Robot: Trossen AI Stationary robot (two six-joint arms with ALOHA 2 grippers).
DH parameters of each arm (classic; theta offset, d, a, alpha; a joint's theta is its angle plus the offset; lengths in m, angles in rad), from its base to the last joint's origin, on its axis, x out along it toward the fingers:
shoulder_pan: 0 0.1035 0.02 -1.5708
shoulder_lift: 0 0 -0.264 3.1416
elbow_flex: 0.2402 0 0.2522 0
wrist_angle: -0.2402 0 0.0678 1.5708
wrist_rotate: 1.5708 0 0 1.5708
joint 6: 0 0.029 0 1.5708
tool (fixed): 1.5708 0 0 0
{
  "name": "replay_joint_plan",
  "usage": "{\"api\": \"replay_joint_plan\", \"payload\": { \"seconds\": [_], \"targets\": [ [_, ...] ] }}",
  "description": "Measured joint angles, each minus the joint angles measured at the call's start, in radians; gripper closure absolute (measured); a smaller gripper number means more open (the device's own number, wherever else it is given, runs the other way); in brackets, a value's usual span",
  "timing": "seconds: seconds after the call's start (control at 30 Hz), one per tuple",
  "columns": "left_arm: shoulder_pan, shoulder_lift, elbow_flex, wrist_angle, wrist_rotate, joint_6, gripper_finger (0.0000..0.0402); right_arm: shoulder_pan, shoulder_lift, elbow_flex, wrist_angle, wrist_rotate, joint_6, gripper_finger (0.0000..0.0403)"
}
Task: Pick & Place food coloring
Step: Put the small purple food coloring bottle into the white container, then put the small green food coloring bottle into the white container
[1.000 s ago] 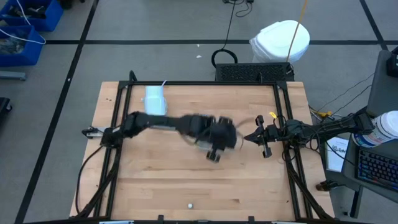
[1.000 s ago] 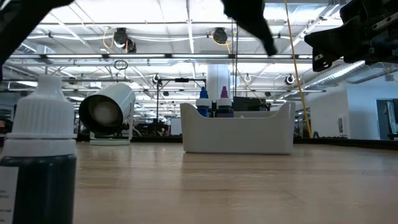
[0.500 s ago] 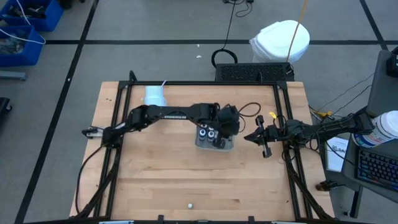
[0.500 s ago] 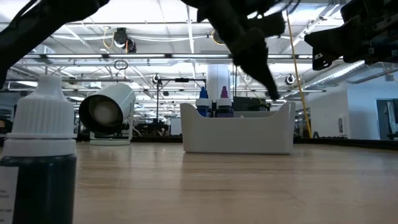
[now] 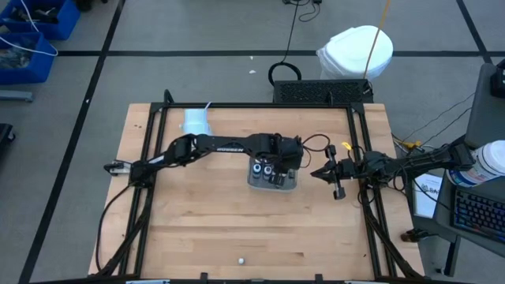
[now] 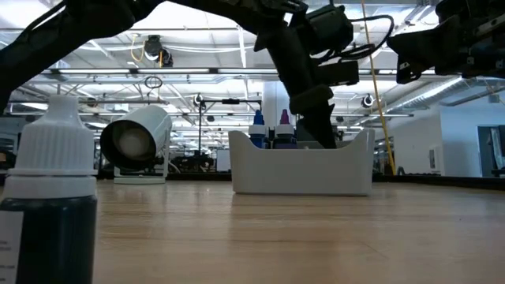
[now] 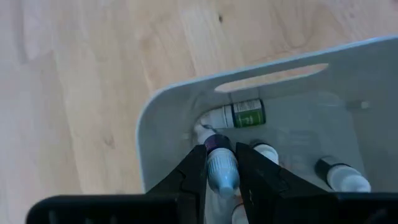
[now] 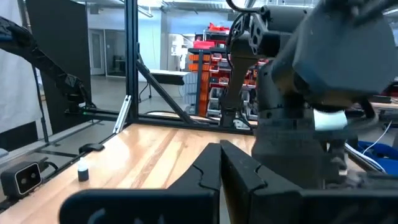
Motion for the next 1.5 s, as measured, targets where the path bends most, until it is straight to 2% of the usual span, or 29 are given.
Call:
{"api": "replay_joint_plan", "payload": {
  "seconds": [0.67,0.9,1.1,1.23,1.5],
  "targets": [
    [0.019,0.018,0.0,0.018,0.001,0.026,0.0327,0.0,-0.001,0.0,0.0,0.0,-0.023,0.0403],
    [0.029,0.018,0.0,0.031,0.012,-0.017,0.0326,0.0,-0.001,0.0,0.0,0.0,-0.024,0.0403],
    [0.039,0.018,0.0,0.009,0.125,-0.051,0.0297,0.0,-0.001,0.0,0.006,0.002,-0.041,0.0403],
    [0.046,0.027,0.0,0.005,0.126,-0.08,0.0281,-0.001,0.0,0.0,0.007,0.003,-0.043,0.0403],
    [0.046,0.047,-0.001,0.026,0.109,-0.085,0.0278,-0.001,-0.001,0.0,0.012,0.003,-0.043,0.0403]
  ]
}}
